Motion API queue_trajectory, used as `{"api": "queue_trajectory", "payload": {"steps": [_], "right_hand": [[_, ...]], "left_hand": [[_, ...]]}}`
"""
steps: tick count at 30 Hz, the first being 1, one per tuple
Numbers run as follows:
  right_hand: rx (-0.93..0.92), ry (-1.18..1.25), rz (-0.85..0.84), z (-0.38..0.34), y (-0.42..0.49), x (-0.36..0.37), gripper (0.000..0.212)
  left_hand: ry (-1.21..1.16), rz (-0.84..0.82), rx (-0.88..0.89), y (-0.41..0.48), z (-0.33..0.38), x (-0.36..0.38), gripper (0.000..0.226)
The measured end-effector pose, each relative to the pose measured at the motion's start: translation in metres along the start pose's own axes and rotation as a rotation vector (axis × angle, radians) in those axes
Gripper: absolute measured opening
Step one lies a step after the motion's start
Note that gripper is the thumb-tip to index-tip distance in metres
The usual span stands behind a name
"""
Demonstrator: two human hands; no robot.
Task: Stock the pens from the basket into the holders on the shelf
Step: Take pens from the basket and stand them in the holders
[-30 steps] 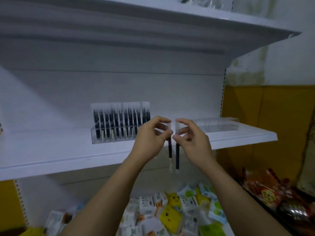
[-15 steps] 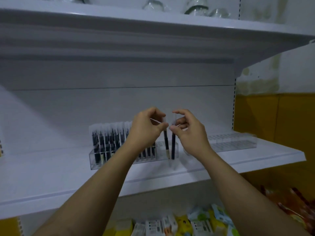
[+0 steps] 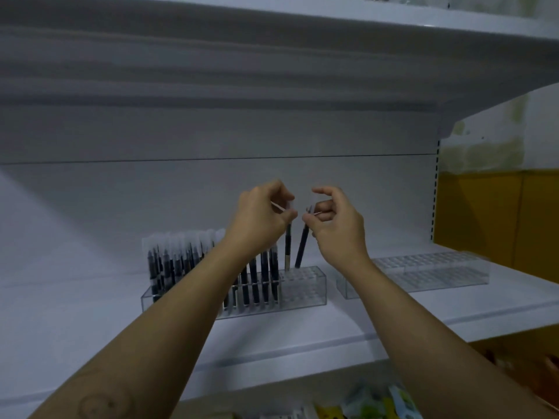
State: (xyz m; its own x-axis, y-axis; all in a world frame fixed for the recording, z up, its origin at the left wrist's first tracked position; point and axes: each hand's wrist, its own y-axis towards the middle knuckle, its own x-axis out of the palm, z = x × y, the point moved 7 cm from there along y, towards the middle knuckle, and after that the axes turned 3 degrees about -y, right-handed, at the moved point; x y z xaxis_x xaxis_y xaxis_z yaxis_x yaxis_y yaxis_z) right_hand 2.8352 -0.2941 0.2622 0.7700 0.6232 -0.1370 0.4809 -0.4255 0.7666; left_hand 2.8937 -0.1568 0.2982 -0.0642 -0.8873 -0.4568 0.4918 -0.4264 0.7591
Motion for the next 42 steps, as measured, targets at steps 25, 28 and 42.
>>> {"api": "queue_trajectory", "payload": {"steps": [25, 28, 42], "right_hand": [[-0.018, -0.391, -0.450, 0.045, -0.006, 0.056, 0.053], [-0.026, -0.453, -0.510, 0.042, -0.011, 0.055, 0.063], [-0.017, -0.566, -0.467, 0.025, -0.038, 0.022, 0.080]], "left_hand": [[0.337, -0.211, -0.259, 0.023, -0.045, 0.027, 0.017], [0.350, -0.230, -0.282, 0.020, -0.045, 0.030, 0.017], [0.662, -0.130, -0.025, -0.027, -0.010, 0.015, 0.042]]}}
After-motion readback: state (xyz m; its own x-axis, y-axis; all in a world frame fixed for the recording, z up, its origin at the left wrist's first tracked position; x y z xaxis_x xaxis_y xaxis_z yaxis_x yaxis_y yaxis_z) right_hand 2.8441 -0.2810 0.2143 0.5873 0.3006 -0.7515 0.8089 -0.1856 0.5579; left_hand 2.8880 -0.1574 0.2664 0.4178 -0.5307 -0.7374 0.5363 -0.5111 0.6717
